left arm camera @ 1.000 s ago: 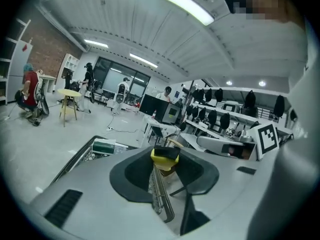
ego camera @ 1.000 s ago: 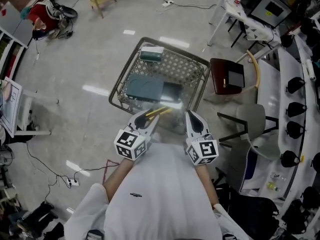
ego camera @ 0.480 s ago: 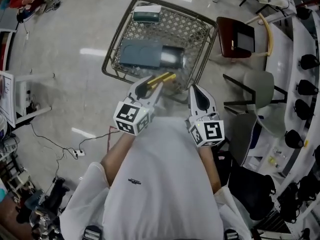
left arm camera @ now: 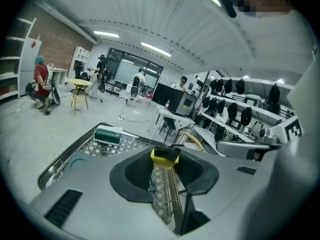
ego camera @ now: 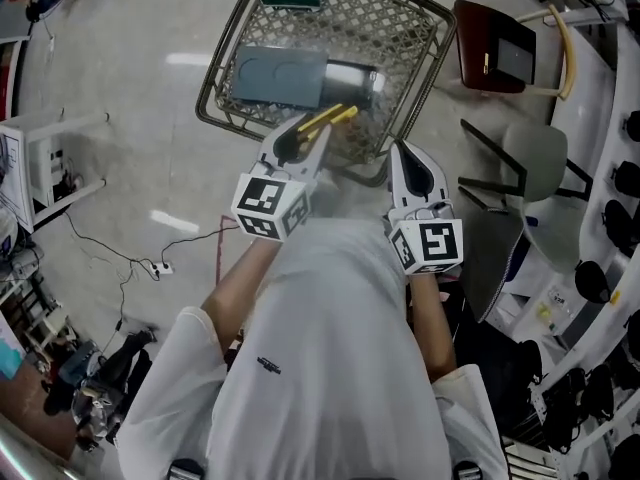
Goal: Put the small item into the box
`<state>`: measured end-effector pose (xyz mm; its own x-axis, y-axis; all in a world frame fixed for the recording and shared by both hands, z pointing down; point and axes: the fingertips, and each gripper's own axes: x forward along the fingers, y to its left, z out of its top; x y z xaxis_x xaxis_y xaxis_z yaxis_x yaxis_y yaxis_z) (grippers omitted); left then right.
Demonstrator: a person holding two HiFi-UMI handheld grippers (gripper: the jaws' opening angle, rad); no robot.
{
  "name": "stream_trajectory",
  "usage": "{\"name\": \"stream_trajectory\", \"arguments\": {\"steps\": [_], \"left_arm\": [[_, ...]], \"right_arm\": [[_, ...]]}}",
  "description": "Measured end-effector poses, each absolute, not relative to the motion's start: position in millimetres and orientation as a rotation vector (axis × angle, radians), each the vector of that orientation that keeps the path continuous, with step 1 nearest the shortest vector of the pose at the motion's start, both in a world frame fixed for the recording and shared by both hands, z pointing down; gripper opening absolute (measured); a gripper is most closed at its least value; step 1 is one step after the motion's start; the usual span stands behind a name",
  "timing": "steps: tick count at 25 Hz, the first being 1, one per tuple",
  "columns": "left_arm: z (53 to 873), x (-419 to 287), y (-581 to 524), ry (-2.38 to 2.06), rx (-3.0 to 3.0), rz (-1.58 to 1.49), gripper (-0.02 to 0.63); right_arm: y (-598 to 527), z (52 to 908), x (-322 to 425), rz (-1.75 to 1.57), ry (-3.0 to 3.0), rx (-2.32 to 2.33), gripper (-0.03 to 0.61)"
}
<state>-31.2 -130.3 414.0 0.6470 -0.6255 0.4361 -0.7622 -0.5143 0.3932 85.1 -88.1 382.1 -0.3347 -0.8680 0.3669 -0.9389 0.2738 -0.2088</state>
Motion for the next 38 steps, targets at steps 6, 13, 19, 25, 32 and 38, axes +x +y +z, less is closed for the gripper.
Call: {"name": "stream_trajectory", "arguments": {"steps": [6, 13, 19, 25, 32, 38], "left_arm": [[451.6, -17.4, -154.0, -1.148, 2.218, 0.316, 0.120], [512.8, -1.4, -179.9, -1.203, 2.116, 0.302, 0.121], [577.7, 9.6, -194.9, -1.254, 1.961, 0.297, 0.121], [621.4, 16.7, -204.6, -1.289, 1.936, 0.334, 0.121], [648.6, 31.5, -210.9, -1.289, 1.976, 0.360, 0.120], [668.6, 43.5, -203.5, -1.286, 1.972, 0.456, 0.120]], "right_arm": [[-106.8, 417.4, 95.3, 0.648, -2.367, 1.606, 0.000], [-131.4, 448.7, 97.5, 0.690, -2.394, 1.503, 0.000], [-146.8, 477.5, 109.7, 0.744, -2.378, 1.473, 0.000], [-150.7, 504.8, 115.8, 0.768, -2.373, 1.438, 0.000], [-142.1, 517.0, 103.9, 0.800, -2.377, 1.388, 0.000], [-136.1, 525.8, 104.7, 0.855, -2.372, 1.386, 0.000]]}}
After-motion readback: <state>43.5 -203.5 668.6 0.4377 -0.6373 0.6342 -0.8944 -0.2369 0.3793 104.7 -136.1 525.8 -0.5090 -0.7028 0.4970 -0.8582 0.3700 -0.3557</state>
